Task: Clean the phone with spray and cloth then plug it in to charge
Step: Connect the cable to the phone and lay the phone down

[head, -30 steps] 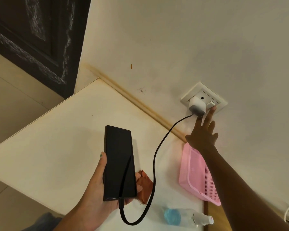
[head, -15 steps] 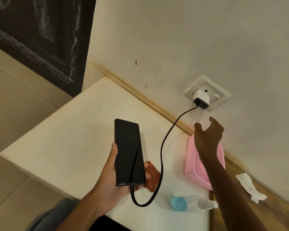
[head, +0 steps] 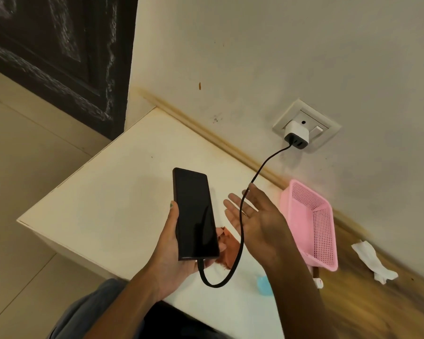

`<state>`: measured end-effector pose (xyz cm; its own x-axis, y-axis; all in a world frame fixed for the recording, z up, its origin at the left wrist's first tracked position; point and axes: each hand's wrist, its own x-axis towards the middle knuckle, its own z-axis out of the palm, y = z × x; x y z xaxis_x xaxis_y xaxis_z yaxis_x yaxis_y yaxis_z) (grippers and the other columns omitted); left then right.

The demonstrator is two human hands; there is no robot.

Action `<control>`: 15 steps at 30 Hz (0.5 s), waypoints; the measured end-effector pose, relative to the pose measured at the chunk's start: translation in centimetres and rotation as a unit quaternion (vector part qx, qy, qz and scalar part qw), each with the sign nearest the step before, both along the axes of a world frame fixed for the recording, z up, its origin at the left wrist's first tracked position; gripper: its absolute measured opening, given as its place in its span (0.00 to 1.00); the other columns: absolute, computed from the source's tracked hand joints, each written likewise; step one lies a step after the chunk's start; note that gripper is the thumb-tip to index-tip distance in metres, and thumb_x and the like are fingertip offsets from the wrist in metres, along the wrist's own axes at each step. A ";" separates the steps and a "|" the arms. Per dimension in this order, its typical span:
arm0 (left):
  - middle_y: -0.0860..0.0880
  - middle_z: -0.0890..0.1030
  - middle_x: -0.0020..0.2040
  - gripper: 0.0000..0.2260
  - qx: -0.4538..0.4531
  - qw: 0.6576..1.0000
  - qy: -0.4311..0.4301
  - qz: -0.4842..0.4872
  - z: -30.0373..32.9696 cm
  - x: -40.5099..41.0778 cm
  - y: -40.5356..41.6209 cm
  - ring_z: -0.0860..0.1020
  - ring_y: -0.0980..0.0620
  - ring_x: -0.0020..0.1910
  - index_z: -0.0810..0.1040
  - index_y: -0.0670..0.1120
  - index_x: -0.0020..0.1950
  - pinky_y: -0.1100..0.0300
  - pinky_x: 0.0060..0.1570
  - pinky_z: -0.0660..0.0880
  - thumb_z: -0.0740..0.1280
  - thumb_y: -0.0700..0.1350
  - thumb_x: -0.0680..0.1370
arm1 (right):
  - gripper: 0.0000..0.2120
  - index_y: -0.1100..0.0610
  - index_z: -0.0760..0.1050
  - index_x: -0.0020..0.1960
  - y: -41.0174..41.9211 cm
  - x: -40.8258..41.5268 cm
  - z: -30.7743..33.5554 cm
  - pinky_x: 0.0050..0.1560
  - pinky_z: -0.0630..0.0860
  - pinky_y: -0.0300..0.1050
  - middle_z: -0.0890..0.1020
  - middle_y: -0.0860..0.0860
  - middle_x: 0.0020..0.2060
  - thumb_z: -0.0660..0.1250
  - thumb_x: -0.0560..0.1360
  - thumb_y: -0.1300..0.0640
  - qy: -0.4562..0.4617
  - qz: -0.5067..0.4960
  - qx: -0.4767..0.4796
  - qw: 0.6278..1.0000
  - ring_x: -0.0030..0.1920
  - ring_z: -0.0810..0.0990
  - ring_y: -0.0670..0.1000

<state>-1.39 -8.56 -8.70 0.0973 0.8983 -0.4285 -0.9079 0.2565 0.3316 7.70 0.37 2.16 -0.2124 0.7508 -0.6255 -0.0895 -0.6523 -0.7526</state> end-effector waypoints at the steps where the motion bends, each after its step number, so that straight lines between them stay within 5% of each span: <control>1: 0.39 0.80 0.51 0.36 -0.001 1.000 -0.002 0.003 0.0 0.0 0.0 0.79 0.40 0.49 0.74 0.44 0.65 0.43 0.56 0.72 0.53 0.70 0.73 | 0.10 0.57 0.73 0.54 0.0 0.3 0.4 0.61 0.70 0.51 0.78 0.57 0.58 0.60 0.77 0.53 0.024 -0.004 0.005 1.000 0.60 0.76 0.59; 5: 0.39 0.80 0.53 0.35 0.002 1.000 -0.010 0.009 0.2 0.0 -0.1 0.78 0.41 0.50 0.74 0.46 0.66 0.45 0.54 0.72 0.54 0.70 0.73 | 0.15 0.59 0.71 0.63 0.0 1.6 1.9 0.55 0.75 0.47 0.82 0.57 0.55 0.58 0.79 0.56 0.047 -0.008 0.053 0.997 0.55 0.80 0.56; 15: 0.38 0.80 0.54 0.36 0.005 1.000 -0.016 0.012 0.3 -0.1 -0.2 0.77 0.39 0.50 0.75 0.45 0.65 0.46 0.52 0.72 0.54 0.71 0.72 | 0.07 0.59 0.77 0.50 -0.8 3.2 3.3 0.49 0.80 0.48 0.85 0.56 0.46 0.64 0.74 0.65 0.009 -0.093 0.096 0.991 0.45 0.85 0.54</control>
